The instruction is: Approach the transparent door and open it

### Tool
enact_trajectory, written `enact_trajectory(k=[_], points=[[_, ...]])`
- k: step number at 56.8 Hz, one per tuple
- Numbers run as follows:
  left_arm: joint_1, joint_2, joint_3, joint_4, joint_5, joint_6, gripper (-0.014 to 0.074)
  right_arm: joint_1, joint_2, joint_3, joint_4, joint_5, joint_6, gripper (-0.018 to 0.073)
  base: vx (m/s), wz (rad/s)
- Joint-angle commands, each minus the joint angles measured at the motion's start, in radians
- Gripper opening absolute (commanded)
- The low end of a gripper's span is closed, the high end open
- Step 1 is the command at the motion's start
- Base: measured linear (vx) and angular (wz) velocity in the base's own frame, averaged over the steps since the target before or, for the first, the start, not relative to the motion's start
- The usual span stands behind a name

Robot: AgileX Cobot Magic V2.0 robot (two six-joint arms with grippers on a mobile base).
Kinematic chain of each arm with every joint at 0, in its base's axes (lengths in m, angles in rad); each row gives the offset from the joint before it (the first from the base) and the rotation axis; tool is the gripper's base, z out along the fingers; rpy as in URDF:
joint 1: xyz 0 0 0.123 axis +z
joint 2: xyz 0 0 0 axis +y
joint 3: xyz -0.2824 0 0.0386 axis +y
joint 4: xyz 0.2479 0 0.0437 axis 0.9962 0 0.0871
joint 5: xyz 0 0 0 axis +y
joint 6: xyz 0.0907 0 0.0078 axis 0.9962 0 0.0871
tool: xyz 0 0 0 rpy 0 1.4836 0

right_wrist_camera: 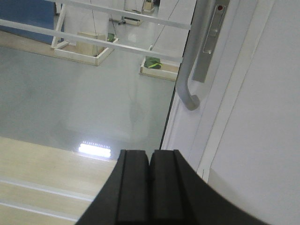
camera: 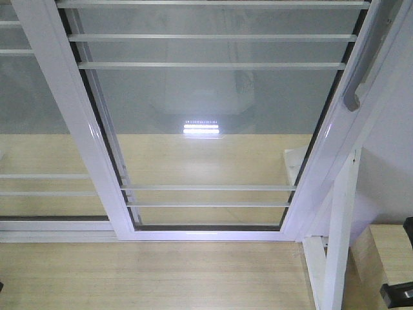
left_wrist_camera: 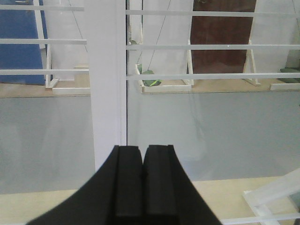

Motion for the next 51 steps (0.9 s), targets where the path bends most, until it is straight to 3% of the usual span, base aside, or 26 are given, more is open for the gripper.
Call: enact_trajectory(k=[1, 11, 20, 30, 38, 51], points=[[0.001, -0.012, -0.027, -0.004, -0.091, -0.007, -0.0006, -0.005, -0.015, 0.002, 0.006, -0.133, -0.003, -0.0004, 0.0, 0.0], [0.001, -0.012, -0.027, -0.004, -0.105, -0.007, -0.0006, -0.005, -0.015, 0.0, 0.016, -0.28, -0.003, -0.0004, 0.0, 0.0], [0.001, -0.012, -0.032, -0.011, -0.183, -0.008, -0.0006, -0.005, -0.015, -0.012, 0.03, -0.416, 0.002, -0.0004, 0.0, 0.0], [0.001, 0.017, -0.132, 0.019, -0.21, 0.014, -0.0006, -0.005, 0.062, -0.179, 0.124, -0.333, -0.006, -0.0004, 0.0, 0.0], [0.001, 0.185, -0.281, 0.07, -0.218, 0.023, -0.0006, -0.005, 0.27, -0.4, 0.125, -0.301, -0.048, -0.0004, 0.0, 0.0], [0.001, 0.644, -0.606, 0.067, -0.315, 0.001, -0.0006, -0.005, 0.666, -0.754, 0.124, -0.271, -0.038, -0.0004, 0.0, 0.0]])
